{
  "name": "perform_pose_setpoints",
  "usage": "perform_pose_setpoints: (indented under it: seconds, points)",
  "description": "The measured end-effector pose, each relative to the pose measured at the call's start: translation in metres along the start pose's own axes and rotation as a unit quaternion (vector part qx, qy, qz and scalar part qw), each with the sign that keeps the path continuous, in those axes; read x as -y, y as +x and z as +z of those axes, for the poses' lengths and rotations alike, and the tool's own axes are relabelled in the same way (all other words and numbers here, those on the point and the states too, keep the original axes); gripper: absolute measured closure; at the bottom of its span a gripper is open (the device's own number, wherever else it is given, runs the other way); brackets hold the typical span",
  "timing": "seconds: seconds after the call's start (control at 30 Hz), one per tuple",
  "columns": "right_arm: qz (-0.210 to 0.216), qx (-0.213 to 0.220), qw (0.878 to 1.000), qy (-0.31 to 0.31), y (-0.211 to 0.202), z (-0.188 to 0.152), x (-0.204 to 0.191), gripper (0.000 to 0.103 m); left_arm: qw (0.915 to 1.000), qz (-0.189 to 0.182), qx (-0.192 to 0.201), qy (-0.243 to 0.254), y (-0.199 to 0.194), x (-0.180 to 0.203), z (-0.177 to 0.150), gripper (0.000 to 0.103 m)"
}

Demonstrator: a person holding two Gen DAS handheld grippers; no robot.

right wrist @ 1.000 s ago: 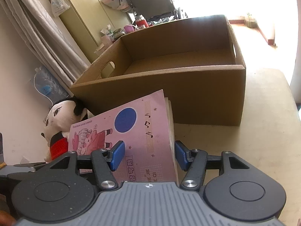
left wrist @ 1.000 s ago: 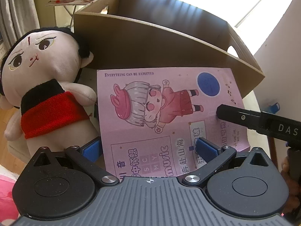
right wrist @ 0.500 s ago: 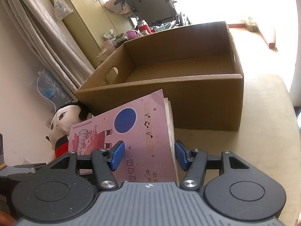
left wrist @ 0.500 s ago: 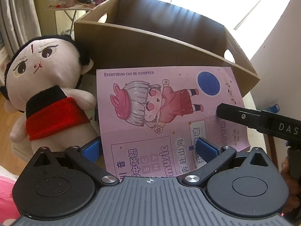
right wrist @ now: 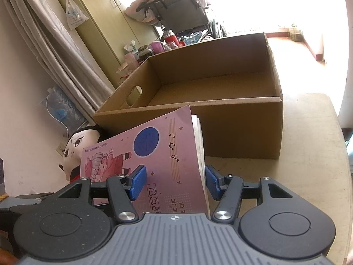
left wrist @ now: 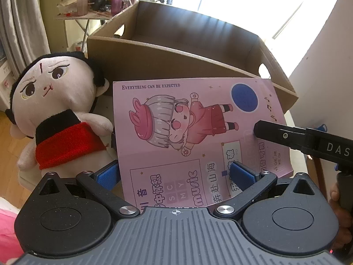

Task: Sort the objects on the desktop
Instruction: 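Carry the pink booklet with the right gripper over the cardboard box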

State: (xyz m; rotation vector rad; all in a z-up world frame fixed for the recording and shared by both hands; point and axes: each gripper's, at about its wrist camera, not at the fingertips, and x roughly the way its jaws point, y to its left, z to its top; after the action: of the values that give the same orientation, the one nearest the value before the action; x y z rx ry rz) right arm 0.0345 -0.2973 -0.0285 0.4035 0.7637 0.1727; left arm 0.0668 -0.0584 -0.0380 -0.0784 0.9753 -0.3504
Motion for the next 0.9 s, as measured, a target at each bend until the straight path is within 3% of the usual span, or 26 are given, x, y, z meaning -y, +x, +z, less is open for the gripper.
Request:
perform_pose_setpoints:
  seconds: [0.9]
  points:
    - [0.02,0.028,0.999,-0.009,-0.021,0.019,-0.021,0.041,0.9989,0.004,0.044,-0.012,-0.032,-0.003,0.009,0.0]
